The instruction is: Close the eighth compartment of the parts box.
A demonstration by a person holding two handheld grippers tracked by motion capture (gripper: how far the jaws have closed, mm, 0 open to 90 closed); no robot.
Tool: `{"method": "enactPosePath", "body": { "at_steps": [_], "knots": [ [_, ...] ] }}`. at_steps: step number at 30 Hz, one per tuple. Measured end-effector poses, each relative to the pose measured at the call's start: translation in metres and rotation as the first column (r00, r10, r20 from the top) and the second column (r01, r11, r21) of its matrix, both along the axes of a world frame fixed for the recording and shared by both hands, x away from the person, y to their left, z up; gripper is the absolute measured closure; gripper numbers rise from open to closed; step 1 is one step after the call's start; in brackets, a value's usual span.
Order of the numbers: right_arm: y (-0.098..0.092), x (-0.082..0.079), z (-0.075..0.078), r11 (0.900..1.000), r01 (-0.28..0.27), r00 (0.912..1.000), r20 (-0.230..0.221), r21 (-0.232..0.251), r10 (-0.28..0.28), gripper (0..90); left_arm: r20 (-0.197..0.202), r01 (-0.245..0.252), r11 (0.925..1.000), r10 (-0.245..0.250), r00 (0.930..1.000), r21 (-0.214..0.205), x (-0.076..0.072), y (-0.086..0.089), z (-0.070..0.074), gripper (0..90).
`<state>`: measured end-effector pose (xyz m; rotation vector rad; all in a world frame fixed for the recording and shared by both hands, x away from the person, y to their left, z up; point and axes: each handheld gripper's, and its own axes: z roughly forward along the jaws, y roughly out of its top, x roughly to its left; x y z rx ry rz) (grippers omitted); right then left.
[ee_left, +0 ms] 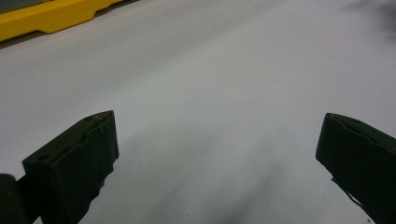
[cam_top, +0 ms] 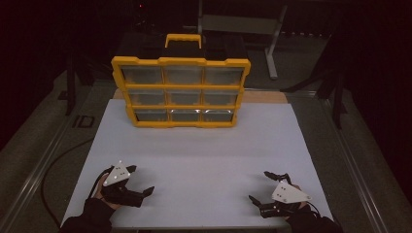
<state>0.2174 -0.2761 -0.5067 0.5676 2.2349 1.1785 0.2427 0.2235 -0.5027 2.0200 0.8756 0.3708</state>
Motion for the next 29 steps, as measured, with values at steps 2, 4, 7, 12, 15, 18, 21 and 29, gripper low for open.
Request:
{"method": "enactPosePath", "body": {
  "at_steps": [2, 4, 7, 12, 15, 18, 21, 29],
  "knots": [
    [0.0, 0.0, 0.0001, 1.0, 0.0, 1.0, 0.0, 0.0, 0.0, 8.5, 0.013, -0.007, 1.0, 0.007, 0.9999, 0.004, -0.0014, 0.0012, -0.0006, 0.0],
    [0.0, 0.0, 0.0001, 1.0, 0.001, 1.0, -0.001, 0.001, -0.001, 8.5, 0.012, -0.009, 0.9999, 0.009, 0.9999, -0.006, -0.0021, 0.0029, -0.0009, 0.0],
    [-0.0002, 0.0003, -0.0001, 1.0, 0.001, 1.0, -0.003, 0.001, -0.001, 8.5, 0.014, 0.003, 1.0, -0.003, 0.9999, -0.008, -0.0034, 0.0036, -0.0022, 0.0],
    [-0.0004, 0.0009, -0.0008, 1.0, -0.003, 1.0, -0.005, 0.0, 0.003, 8.5, 0.01, -0.003, 0.9999, 0.003, 0.9999, -0.013, -0.0036, 0.0045, -0.005, 0.0],
    [-0.0003, 0.0011, -0.001, 1.0, -0.007, 1.0, -0.007, 0.0, 0.007, 8.5, 0.012, 0.005, 1.0, -0.005, 0.9999, -0.008, -0.0043, 0.0036, -0.0069, 0.0],
    [-0.0003, 0.0012, -0.0013, 1.0, -0.006, 0.9999, -0.011, 0.0, 0.006, 8.5, 0.014, 0.011, 0.9999, -0.011, 0.9999, -0.005, -0.0046, 0.0024, -0.0081, 0.0],
    [-0.0002, 0.0012, -0.0016, 1.0, -0.009, 0.9999, -0.01, -0.001, 0.009, 8.5, 0.015, 0.011, 0.9999, -0.011, 0.9998, -0.004, -0.0048, 0.0025, -0.0087, 0.0],
    [-0.0003, 0.0011, -0.0019, 1.0, -0.004, 0.9999, -0.01, -0.008, 0.004, 8.5, 0.031, 0.012, 0.9999, -0.011, 0.9994, -0.01, -0.0056, 0.0021, -0.0096, 0.0]
  ]
}}
